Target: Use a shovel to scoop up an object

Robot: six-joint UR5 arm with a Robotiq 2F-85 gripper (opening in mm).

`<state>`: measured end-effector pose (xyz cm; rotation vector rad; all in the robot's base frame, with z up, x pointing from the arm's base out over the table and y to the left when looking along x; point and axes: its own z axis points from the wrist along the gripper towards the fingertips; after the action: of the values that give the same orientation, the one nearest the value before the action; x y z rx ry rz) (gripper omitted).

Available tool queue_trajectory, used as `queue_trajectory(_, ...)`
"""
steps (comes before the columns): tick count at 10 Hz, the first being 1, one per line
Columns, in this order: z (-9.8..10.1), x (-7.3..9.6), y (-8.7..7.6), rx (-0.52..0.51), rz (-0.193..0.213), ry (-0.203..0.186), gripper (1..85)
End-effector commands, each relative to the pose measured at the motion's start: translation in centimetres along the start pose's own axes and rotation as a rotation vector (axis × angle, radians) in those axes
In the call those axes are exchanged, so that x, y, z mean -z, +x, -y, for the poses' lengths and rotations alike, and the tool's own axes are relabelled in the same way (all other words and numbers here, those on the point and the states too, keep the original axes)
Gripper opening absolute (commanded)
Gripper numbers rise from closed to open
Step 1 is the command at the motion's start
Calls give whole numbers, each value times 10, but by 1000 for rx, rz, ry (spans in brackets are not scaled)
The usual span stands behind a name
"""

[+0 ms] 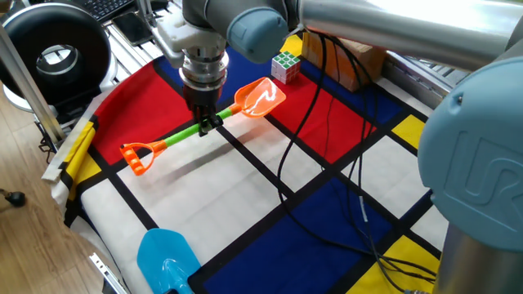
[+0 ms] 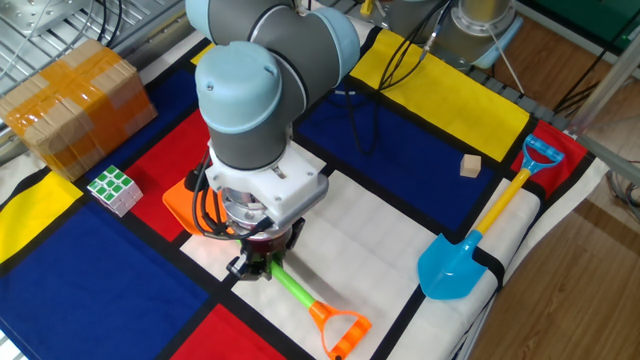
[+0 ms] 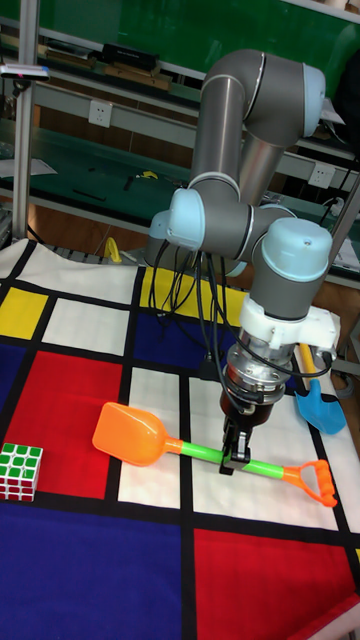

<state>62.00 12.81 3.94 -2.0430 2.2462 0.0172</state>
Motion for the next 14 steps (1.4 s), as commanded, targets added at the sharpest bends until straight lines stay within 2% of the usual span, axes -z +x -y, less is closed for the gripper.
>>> queue_trajectory(1, 3, 1, 0, 0, 3, 8, 10)
queue_trajectory(3, 10, 1, -1, -12, 9, 34, 10)
queue_trajectory(7, 6, 1, -2, -3, 11, 22, 10)
queue_trajectory(8, 6, 5, -6, 3, 27, 16, 10)
queue_trajectory(11, 7, 28, -21, 14, 89, -12, 10)
queue_trajectory(14, -1, 50, -19, 22, 108, -35, 10)
